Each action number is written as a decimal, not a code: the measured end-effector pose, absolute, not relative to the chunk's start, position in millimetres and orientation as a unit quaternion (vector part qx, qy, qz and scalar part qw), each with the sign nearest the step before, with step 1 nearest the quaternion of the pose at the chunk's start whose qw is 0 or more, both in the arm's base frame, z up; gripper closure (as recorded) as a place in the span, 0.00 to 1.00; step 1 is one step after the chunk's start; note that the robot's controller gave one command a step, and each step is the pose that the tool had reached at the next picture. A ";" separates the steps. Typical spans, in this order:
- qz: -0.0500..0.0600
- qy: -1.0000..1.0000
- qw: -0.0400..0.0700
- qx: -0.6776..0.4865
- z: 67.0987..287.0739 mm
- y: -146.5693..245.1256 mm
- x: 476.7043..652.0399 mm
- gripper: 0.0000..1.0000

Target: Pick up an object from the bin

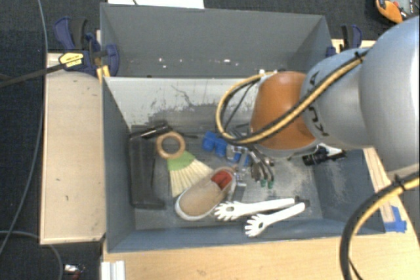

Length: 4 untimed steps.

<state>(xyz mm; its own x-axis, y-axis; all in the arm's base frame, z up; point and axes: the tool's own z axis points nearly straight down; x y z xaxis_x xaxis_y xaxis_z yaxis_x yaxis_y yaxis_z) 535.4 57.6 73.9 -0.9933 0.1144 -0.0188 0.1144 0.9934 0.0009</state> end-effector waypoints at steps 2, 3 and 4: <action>0.000 0.977 0.010 -0.214 70.8 31.7 563.6 0.00; 0.000 0.977 0.010 -0.214 70.7 31.7 563.4 0.00; -0.003 0.986 0.009 -0.164 84.8 105.9 554.8 0.00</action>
Offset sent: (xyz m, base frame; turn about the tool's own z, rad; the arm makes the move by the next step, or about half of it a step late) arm 0.0000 0.0000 0.0000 0.0000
